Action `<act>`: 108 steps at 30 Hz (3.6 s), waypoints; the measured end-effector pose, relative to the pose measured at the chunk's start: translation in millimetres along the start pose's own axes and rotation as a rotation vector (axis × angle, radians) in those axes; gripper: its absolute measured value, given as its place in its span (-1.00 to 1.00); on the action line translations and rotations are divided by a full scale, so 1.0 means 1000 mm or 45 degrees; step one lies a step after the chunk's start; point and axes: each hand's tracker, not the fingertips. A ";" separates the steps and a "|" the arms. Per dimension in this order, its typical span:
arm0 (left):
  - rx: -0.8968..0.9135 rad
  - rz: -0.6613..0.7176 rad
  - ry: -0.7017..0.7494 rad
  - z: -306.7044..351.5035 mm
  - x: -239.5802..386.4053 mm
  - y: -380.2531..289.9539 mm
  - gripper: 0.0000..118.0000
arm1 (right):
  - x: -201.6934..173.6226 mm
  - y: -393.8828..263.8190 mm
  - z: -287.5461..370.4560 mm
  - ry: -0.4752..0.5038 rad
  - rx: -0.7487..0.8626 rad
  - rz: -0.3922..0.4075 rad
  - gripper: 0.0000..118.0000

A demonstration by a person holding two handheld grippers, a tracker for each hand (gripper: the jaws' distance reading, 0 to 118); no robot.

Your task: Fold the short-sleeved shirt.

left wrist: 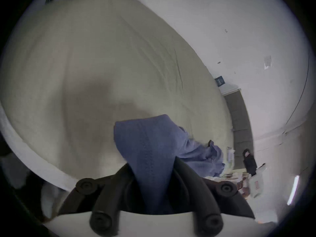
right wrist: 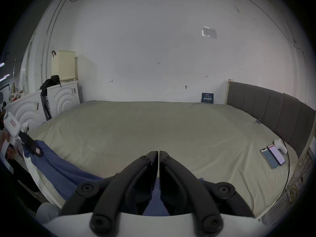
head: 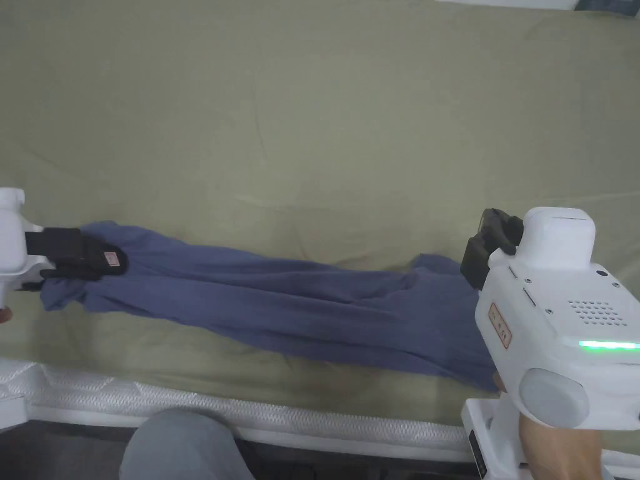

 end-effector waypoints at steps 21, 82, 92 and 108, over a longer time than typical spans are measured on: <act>-0.327 -0.757 0.310 -0.193 0.249 -0.096 0.91 | 0.024 -0.005 0.019 -0.018 -0.018 0.001 -0.87; -0.347 -0.089 -0.426 -0.151 0.071 -0.053 0.96 | 0.010 -0.006 -0.004 -0.009 -0.091 0.030 -0.87; -0.270 -0.028 -0.393 -0.171 0.092 -0.061 -0.85 | 0.019 0.000 -0.004 -0.033 -0.096 0.018 -0.87; 0.066 -0.066 0.140 -0.013 0.086 -0.025 -0.86 | 0.008 0.009 -0.008 0.037 -0.037 -0.001 -0.87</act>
